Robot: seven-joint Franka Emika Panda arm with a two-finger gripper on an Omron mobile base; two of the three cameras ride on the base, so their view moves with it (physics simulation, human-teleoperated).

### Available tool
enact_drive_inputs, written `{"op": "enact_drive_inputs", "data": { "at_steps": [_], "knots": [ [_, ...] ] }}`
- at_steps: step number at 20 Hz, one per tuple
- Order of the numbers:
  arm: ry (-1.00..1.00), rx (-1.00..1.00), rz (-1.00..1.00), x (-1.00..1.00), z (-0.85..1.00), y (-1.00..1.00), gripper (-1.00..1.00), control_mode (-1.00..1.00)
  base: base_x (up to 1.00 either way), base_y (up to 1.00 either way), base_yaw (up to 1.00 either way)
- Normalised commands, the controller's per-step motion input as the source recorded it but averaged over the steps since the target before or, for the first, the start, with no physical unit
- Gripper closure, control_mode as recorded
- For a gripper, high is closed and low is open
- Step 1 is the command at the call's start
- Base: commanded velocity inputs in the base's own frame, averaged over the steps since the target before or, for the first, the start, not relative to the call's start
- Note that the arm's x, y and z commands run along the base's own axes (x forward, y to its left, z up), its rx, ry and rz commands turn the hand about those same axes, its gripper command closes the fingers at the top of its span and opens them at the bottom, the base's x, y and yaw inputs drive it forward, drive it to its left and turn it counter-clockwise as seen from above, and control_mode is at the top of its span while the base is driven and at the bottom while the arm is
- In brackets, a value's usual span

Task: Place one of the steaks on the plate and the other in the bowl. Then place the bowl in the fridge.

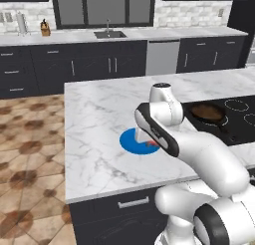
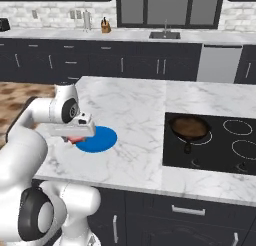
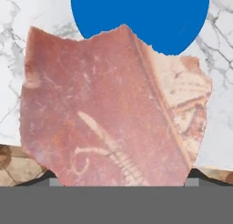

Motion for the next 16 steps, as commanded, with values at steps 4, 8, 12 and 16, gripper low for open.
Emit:
{"op": "enact_drive_inputs", "data": {
  "at_steps": [4, 8, 12, 16],
  "knots": [
    [0.00, 0.00, 0.15, 0.99, -0.10, -0.14, 1.00, -1.00, 0.00, 0.00, 0.00],
    [-0.01, 0.00, 0.13, 1.00, -0.35, -0.06, 1.00, -1.00, 0.00, 0.00, 0.00],
    [-0.03, -0.01, 0.08, 0.67, -0.49, 0.00, 1.00, -1.00, 0.00, 0.00, 0.00],
    [0.07, -0.02, 0.03, 0.58, -0.43, 0.00, 1.00, -1.00, 0.00, 0.00, 0.00]
  ]
}}
